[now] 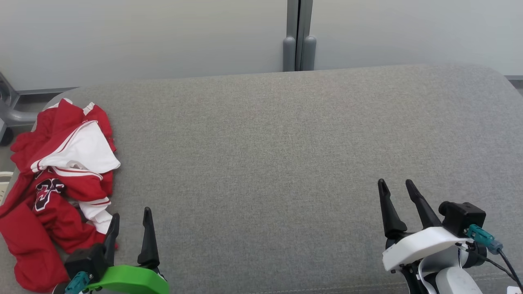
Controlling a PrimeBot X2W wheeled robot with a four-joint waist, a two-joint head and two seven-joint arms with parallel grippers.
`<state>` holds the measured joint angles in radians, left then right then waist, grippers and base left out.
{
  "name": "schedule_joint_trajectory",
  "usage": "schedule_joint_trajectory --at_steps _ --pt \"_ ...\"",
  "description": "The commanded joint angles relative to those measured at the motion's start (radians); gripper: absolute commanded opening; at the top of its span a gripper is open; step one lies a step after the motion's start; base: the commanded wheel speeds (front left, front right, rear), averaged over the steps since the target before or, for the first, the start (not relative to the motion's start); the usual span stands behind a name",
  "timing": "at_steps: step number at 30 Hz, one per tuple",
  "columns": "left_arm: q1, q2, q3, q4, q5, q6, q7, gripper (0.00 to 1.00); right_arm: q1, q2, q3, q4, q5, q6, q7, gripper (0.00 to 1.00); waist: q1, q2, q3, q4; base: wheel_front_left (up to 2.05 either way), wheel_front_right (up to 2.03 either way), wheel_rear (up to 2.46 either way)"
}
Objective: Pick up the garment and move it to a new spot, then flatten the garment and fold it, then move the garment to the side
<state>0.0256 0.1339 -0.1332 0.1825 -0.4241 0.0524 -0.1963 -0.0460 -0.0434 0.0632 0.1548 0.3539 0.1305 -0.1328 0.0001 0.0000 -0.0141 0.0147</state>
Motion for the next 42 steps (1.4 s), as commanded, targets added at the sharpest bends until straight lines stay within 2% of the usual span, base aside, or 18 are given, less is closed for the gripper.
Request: schedule_joint_trajectory --at_steps 1,25,42 --pt "0.004 0.002 -0.004 -0.005 0.032 0.006 -0.008 1.0 -0.008 -0.006 0.008 -0.001 -0.035 0.0 -0.014 1.0 0.0 0.0 -0.001 0.0 0.0 0.0 0.0" --pt "0.04 0.007 -0.003 -0.047 0.16 0.037 0.02 1.0 -0.009 -0.008 0.055 0.006 -0.232 0.0 -0.085 1.0 0.0 0.0 -0.01 0.007 0.0 0.0 0.0" --pt "0.077 0.019 -0.01 -0.079 0.242 0.062 0.032 1.0 0.02 -0.009 0.068 0.015 -0.31 0.0 -0.127 1.0 -0.0001 0.0 -0.028 0.009 0.0 0.0 0.0"
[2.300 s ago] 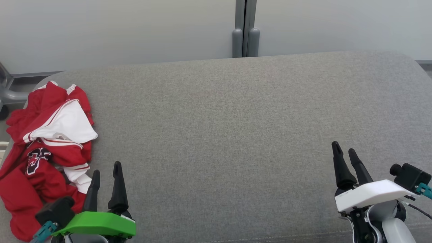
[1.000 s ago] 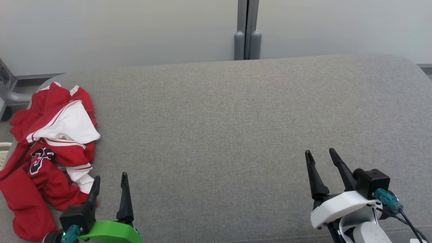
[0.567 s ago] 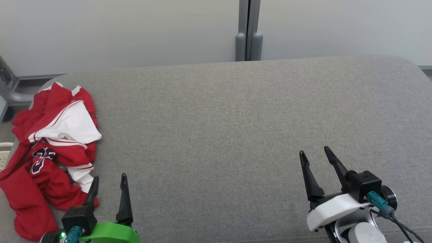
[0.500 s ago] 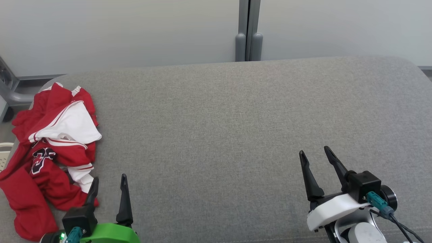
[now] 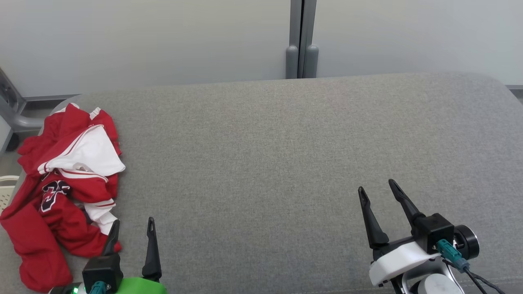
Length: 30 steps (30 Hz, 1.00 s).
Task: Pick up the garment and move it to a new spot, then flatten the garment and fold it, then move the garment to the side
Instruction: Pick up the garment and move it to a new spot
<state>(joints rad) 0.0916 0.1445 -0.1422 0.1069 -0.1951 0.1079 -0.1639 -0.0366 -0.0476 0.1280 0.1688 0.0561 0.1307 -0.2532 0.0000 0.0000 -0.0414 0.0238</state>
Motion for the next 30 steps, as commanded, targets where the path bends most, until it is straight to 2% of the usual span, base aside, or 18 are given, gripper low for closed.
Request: schedule_joint_trajectory --at_steps 1,30 --pt "0.014 0.01 -0.002 -0.004 0.019 0.007 0.0 1.0 0.011 -0.005 0.004 0.002 -0.019 0.0 -0.01 1.0 0.0 0.0 -0.002 0.001 0.0 0.0 0.0" --pt "0.011 0.025 -0.026 -0.014 0.013 0.023 0.011 1.0 0.014 -0.004 -0.003 0.021 -0.009 0.0 -0.015 1.0 0.0 0.0 -0.009 0.016 0.0 0.0 0.0"
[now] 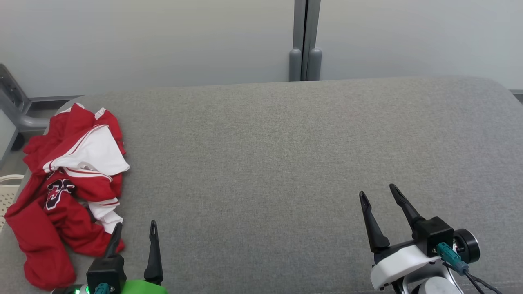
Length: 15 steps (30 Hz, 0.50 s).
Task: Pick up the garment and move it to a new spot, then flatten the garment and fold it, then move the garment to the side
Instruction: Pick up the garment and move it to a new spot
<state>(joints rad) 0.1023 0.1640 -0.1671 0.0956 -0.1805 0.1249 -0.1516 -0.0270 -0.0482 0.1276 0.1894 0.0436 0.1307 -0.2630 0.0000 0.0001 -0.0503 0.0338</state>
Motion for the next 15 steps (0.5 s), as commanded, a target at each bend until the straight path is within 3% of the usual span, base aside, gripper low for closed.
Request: schedule_joint_trajectory --at_steps 1,7,15 --pt "-0.003 0.006 -0.002 -0.002 -0.002 0.006 -0.001 1.0 0.007 -0.004 -0.003 -0.001 0.004 0.0 -0.005 1.0 0.0 -0.0001 0.0 0.014 0.0 0.0 0.0" --pt "-0.016 0.015 0.001 0.0 -0.009 0.006 0.002 1.0 0.012 -0.004 -0.001 -0.009 0.007 0.0 -0.005 1.0 0.0 -0.0001 0.003 0.093 0.0 0.0 0.0" --pt "-0.021 0.026 0.0 -0.001 -0.013 0.008 0.005 1.0 0.009 -0.004 -0.005 -0.014 0.016 0.0 -0.005 1.0 0.0 -0.0001 0.01 0.26 0.0 0.0 0.0"
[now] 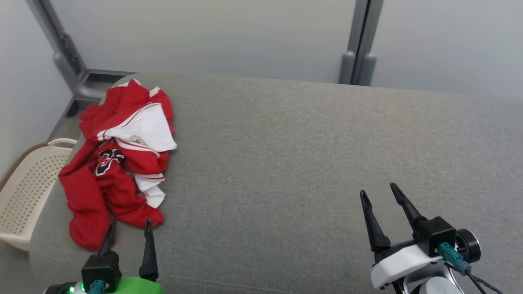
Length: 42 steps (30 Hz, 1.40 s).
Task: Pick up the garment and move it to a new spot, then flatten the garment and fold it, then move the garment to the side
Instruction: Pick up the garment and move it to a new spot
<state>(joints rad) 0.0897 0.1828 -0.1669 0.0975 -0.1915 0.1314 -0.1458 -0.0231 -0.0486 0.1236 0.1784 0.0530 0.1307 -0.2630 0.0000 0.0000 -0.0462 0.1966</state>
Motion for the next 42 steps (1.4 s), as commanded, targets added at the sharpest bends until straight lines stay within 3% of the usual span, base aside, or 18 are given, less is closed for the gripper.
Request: schedule_joint_trajectory --at_steps 1,7,12,19,24,27,36,42 --pt "-0.006 0.007 0.001 -0.004 -0.004 0.004 -0.002 1.0 0.003 -0.003 0.001 -0.004 0.008 0.0 -0.005 1.0 0.0 0.0 0.006 0.115 0.0 0.0 0.0" --pt "-0.002 0.01 0.004 -0.005 -0.012 0.009 -0.006 1.0 -0.003 -0.004 0.003 0.005 0.012 0.0 -0.005 1.0 0.0 0.0 0.005 0.202 0.0 0.0 0.0" --pt "-0.005 0.014 0.002 -0.004 -0.016 0.008 -0.001 1.0 -0.005 -0.004 0.004 0.006 0.017 0.0 -0.005 1.0 0.0 0.0 0.003 0.232 0.0 0.0 0.0" --pt "-0.019 0.019 0.004 -0.005 -0.025 0.016 0.022 1.0 -0.008 -0.004 0.013 0.01 0.021 0.0 -0.005 1.0 0.0 0.0 0.002 0.239 0.0 0.0 0.0" --pt "-0.061 0.036 -0.003 -0.004 -0.033 -0.003 0.063 1.0 -0.012 -0.004 0.012 0.014 0.024 0.0 -0.005 1.0 0.0 0.0 0.006 0.217 0.0 0.0 0.0" --pt "-0.128 0.059 -0.008 0.01 -0.036 -0.029 0.119 1.0 -0.015 -0.004 0.007 0.013 0.02 0.0 -0.005 1.0 0.0 0.0 0.013 0.204 0.0 0.0 0.0" --pt "-0.459 0.14 -0.022 0.13 -0.097 -0.169 0.369 1.0 -0.027 -0.004 0.011 0.02 0.007 0.0 -0.005 1.0 0.0 0.0 0.05 0.154 0.0 0.0 0.0" --pt "-0.621 0.174 -0.011 0.262 -0.161 -0.218 0.502 1.0 -0.056 -0.004 0.025 0.017 -0.013 0.0 -0.005 1.0 0.0 0.0 0.116 0.094 0.0 0.0 0.0"
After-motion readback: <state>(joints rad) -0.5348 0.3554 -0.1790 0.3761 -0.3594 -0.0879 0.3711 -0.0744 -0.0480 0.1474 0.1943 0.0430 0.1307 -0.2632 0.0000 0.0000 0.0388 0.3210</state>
